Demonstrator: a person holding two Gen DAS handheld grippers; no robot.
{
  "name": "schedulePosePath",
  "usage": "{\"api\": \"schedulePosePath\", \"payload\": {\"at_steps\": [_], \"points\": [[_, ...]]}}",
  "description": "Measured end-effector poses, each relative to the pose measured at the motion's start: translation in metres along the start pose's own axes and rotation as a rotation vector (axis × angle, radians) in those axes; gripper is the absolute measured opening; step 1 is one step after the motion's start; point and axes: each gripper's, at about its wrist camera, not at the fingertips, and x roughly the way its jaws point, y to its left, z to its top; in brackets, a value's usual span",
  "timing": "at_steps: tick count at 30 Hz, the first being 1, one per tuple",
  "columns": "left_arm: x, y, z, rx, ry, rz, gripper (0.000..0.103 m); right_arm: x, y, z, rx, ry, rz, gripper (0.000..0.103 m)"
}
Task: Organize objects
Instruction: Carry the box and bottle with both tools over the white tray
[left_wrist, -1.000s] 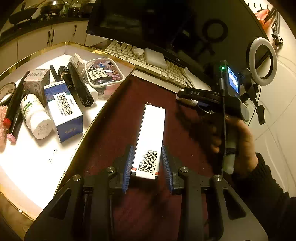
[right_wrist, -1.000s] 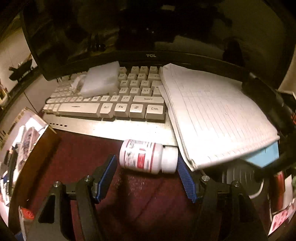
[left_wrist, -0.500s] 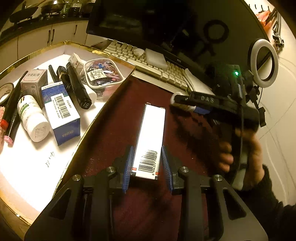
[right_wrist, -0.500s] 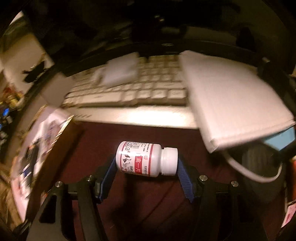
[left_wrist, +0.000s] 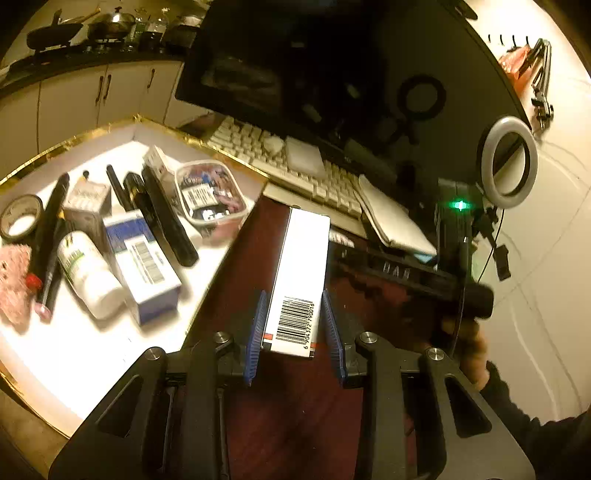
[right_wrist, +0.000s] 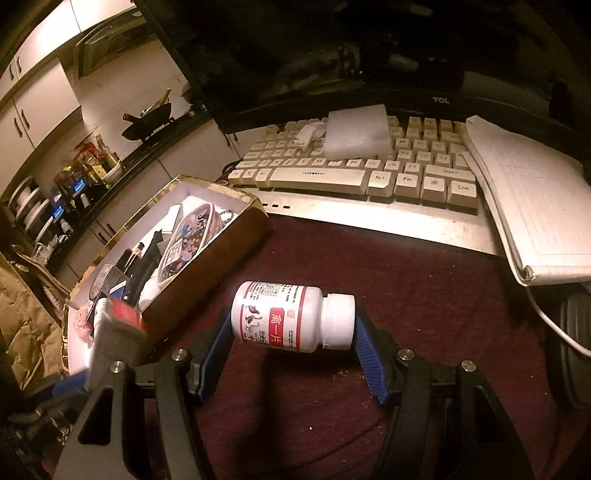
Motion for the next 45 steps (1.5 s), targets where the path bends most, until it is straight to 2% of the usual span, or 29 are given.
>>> {"api": "schedulePosePath", "payload": {"at_steps": [10, 19, 31, 45], "points": [[-0.012, 0.01, 0.018, -0.025, -0.04, -0.02, 0.03, 0.001, 0.006, -0.001, -0.03, -0.007, 0.015, 0.063], [-0.017, 0.016, 0.029, -0.024, -0.067, -0.005, 0.03, -0.001, 0.011, -0.001, -0.051, -0.018, 0.038, 0.063], [-0.028, 0.054, 0.047, -0.08, -0.095, 0.08, 0.03, -0.003, 0.026, 0.003, -0.091, -0.014, 0.04, 0.063], [-0.052, 0.091, 0.054, -0.137, -0.134, 0.152, 0.03, 0.007, 0.086, 0.025, -0.187, 0.018, 0.124, 0.063]]}}
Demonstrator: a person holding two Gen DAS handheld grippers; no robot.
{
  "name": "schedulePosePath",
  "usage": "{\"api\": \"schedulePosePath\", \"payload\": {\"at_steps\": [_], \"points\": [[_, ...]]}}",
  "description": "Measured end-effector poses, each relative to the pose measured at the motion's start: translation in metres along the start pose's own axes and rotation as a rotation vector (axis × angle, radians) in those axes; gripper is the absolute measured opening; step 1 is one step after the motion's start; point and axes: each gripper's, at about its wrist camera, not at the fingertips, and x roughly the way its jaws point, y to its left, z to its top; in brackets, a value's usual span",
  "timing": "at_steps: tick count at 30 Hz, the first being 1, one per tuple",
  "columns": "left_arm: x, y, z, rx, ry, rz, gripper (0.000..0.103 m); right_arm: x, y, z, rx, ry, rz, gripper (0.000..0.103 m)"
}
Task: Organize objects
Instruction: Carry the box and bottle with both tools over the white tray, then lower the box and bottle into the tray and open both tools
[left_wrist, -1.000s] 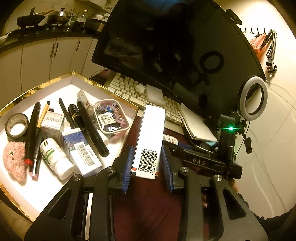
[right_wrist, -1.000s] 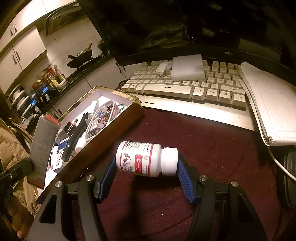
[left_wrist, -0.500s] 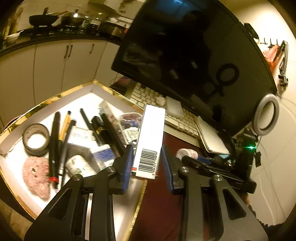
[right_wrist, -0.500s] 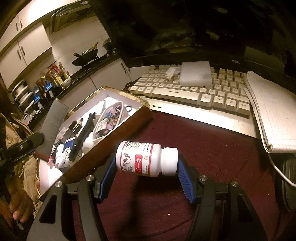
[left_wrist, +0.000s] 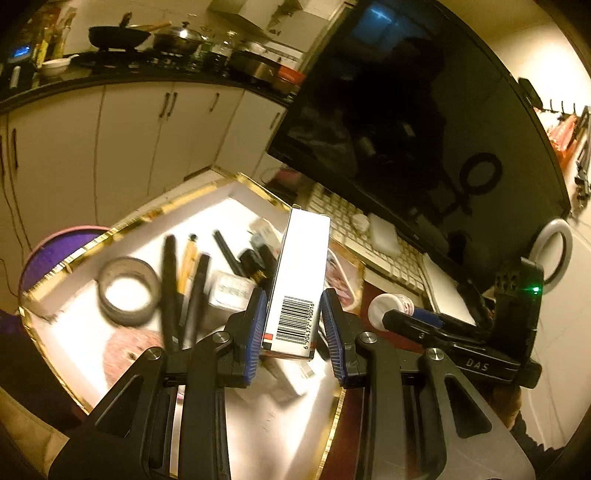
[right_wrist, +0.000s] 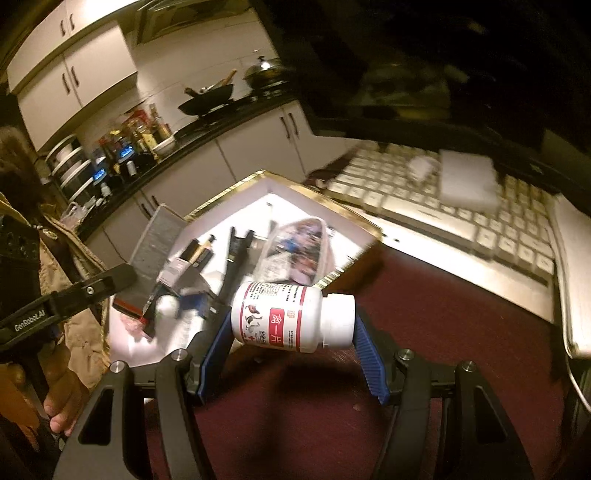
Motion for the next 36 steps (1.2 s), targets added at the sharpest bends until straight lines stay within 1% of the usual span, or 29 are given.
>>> {"api": "schedulePosePath", "payload": {"at_steps": [4, 10, 15, 21, 25, 30, 34, 36], "points": [[-0.001, 0.011, 0.009, -0.019, -0.011, 0.036, 0.03, 0.013, 0.017, 0.016, -0.019, 0.004, 0.03, 0.063], [0.003, 0.028, 0.019, -0.044, -0.006, 0.089, 0.03, 0.037, 0.036, 0.037, -0.045, 0.011, 0.032, 0.063], [0.015, 0.042, 0.024, -0.063, 0.033, 0.13, 0.03, 0.063, 0.041, 0.053, -0.026, 0.025, 0.015, 0.063], [0.028, 0.054, 0.028, -0.072, 0.086, 0.179, 0.03, 0.087, 0.04, 0.054, -0.014, 0.045, 0.016, 0.063], [0.033, 0.057, 0.034, -0.052, 0.103, 0.195, 0.03, 0.095, 0.042, 0.051, -0.031, 0.043, 0.01, 0.063], [0.044, 0.06, 0.037, -0.029, 0.134, 0.204, 0.03, 0.097, 0.042, 0.046, -0.049, 0.031, 0.019, 0.063], [0.052, 0.059, 0.039, -0.011, 0.158, 0.2, 0.03, 0.091, 0.047, 0.044, -0.089, -0.008, -0.01, 0.063], [0.055, 0.058, 0.04, 0.007, 0.161, 0.21, 0.03, 0.091, 0.048, 0.045, -0.099, -0.011, -0.015, 0.063]]}}
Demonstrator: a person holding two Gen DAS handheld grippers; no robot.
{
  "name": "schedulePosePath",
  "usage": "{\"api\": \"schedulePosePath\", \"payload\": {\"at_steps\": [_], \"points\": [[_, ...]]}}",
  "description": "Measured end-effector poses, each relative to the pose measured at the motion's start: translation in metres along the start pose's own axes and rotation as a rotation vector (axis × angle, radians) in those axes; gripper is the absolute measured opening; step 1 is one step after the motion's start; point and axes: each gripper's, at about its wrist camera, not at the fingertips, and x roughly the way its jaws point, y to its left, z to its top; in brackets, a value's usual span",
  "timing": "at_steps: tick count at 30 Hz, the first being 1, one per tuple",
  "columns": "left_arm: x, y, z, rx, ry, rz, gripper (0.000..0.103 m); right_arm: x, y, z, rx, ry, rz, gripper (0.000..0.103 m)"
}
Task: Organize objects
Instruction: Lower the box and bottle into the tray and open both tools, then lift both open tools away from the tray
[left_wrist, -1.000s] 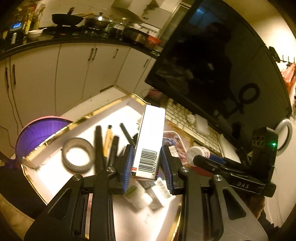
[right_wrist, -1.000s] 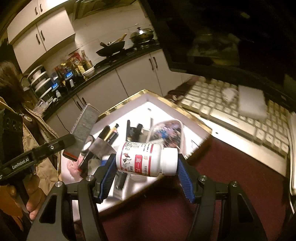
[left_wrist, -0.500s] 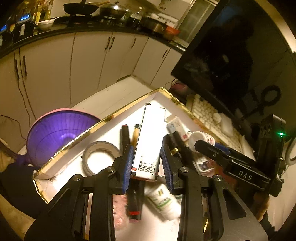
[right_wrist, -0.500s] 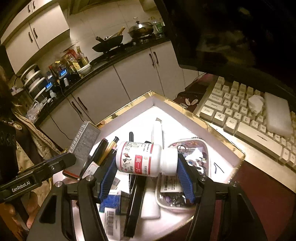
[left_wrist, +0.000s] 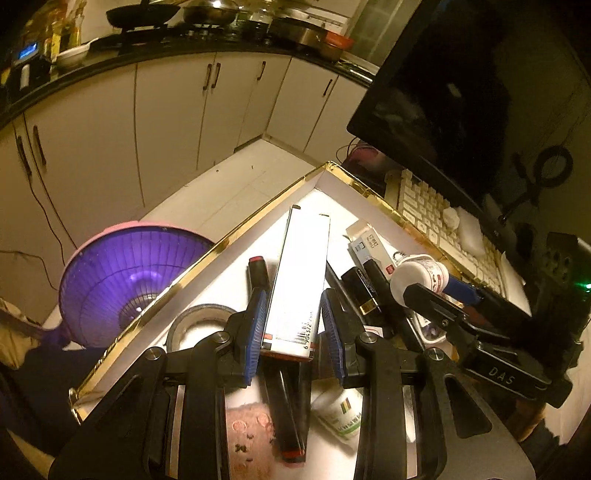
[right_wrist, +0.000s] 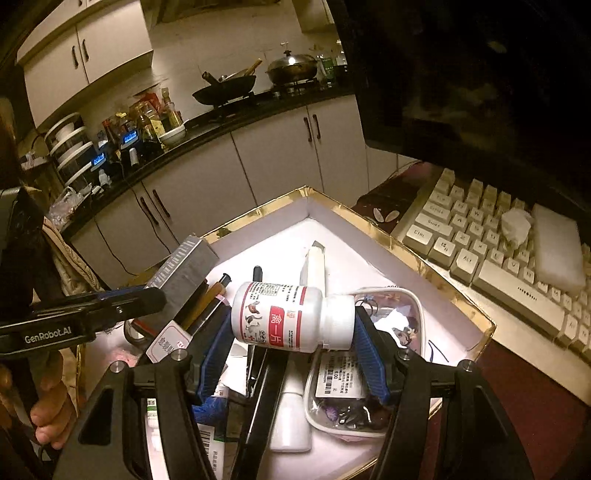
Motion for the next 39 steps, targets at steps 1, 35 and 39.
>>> {"api": "schedulePosePath", "payload": {"at_steps": [1, 35, 39], "points": [[0.002, -0.001, 0.001, 0.003, 0.006, -0.002, 0.03, 0.001, 0.0, 0.0, -0.004, 0.002, -0.001, 0.063], [-0.062, -0.04, -0.035, 0.026, -0.25, 0.183, 0.053, -0.014, 0.01, 0.007, -0.005, 0.076, 0.023, 0.077], [-0.072, -0.051, -0.056, 0.077, -0.295, 0.247, 0.066, -0.034, 0.01, -0.002, 0.007, 0.064, 0.017, 0.077]]}}
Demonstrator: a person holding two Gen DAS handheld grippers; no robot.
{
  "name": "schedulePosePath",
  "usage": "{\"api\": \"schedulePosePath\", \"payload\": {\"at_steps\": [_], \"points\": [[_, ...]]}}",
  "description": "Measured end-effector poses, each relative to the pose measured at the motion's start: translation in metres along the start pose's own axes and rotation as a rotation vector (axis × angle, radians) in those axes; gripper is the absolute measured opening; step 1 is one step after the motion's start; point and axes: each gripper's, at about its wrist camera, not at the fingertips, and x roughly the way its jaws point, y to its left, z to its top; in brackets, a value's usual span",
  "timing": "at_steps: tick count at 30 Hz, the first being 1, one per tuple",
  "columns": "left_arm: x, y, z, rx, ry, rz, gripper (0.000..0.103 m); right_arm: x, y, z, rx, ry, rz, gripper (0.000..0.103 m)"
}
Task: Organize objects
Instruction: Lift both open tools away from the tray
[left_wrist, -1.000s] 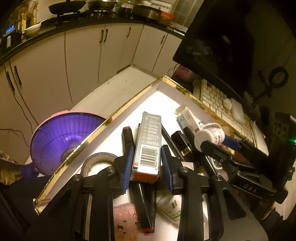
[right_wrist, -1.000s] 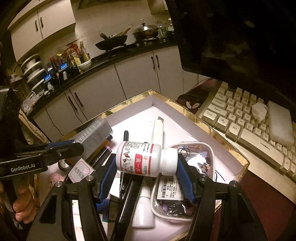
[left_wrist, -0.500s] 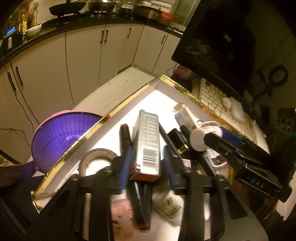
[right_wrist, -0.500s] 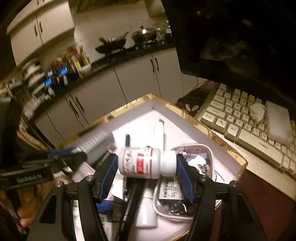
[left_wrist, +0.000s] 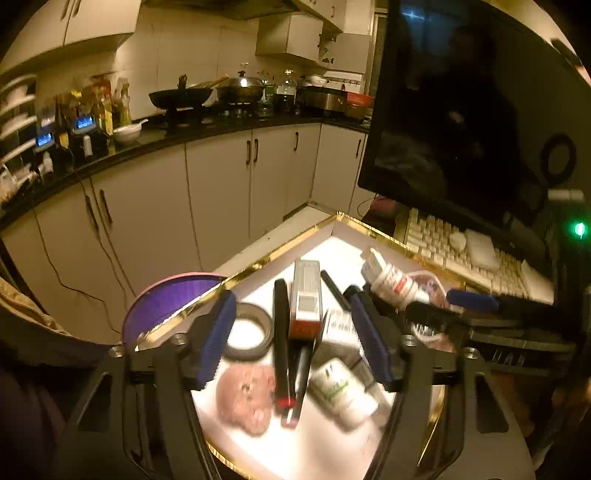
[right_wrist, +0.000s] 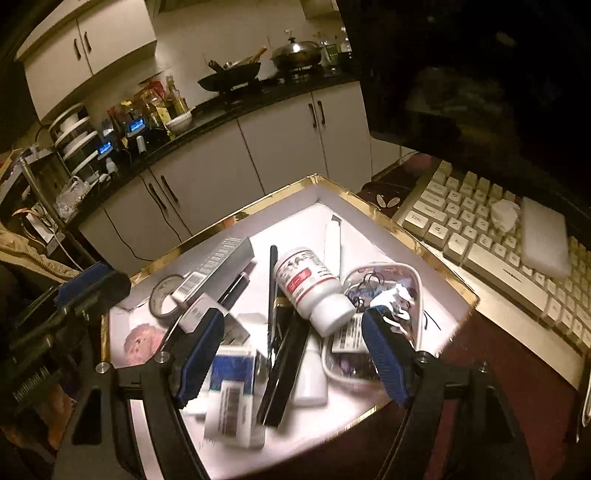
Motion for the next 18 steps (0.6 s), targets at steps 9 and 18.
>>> {"api": "schedulePosePath", "payload": {"at_steps": [9, 18], "points": [[-0.002, 0.005, -0.028, 0.028, 0.161, 0.036, 0.066, -0.03, 0.017, -0.033, 0.051, 0.006, -0.017, 0.077], [-0.014, -0.002, -0.033, 0.059, 0.139, 0.049, 0.078, -0.036, 0.008, -0.07, 0.206, 0.04, 0.011, 0.077]]}}
